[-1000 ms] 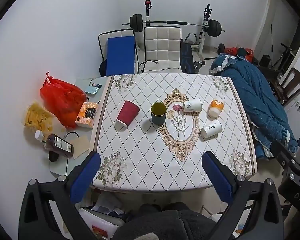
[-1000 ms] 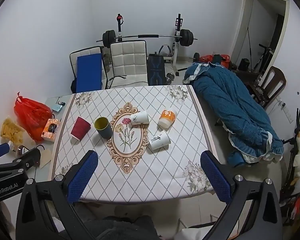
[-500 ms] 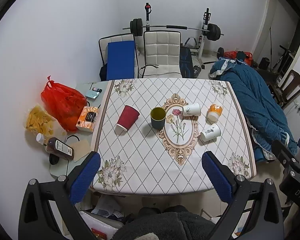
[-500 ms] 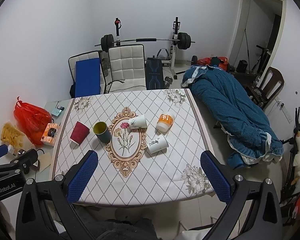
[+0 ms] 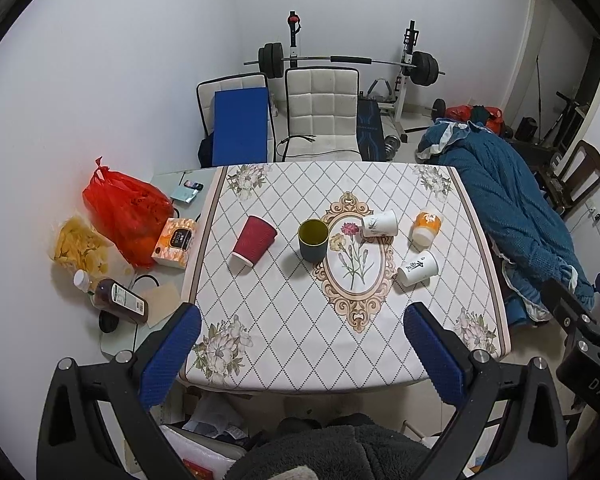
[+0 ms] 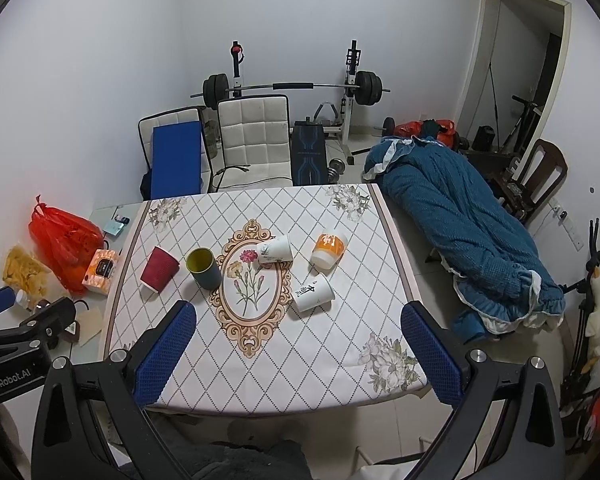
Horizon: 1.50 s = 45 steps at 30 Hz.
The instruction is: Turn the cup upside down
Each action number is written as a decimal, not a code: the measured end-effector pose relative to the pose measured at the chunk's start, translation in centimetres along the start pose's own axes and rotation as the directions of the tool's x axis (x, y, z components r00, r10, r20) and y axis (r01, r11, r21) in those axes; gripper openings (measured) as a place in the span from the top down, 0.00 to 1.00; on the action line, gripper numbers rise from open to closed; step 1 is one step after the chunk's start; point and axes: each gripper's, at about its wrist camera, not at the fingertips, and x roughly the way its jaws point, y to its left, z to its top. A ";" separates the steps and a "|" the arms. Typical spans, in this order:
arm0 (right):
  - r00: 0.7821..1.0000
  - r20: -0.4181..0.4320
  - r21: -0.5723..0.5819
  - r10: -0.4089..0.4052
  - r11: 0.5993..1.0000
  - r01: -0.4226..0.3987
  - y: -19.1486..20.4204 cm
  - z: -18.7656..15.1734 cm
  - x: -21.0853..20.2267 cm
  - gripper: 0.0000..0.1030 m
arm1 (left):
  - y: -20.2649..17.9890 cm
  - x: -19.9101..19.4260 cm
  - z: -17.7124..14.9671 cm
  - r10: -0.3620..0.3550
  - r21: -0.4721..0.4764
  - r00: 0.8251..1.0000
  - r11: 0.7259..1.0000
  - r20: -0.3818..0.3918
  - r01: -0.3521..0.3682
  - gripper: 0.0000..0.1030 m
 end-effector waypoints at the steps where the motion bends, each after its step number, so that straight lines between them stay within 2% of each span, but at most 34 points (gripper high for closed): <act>1: 1.000 0.001 -0.001 -0.003 1.000 0.003 0.0 0.0 0.0 0.00 | 0.0 -0.1 0.0 -0.001 0.000 1.000 1.000 0.001 0.001 0.00; 45: 1.000 0.012 -0.022 0.028 0.999 -0.028 -0.1 0.3 -0.8 0.00 | -0.3 -0.6 -0.4 0.001 -0.005 1.000 1.000 0.013 -0.001 0.00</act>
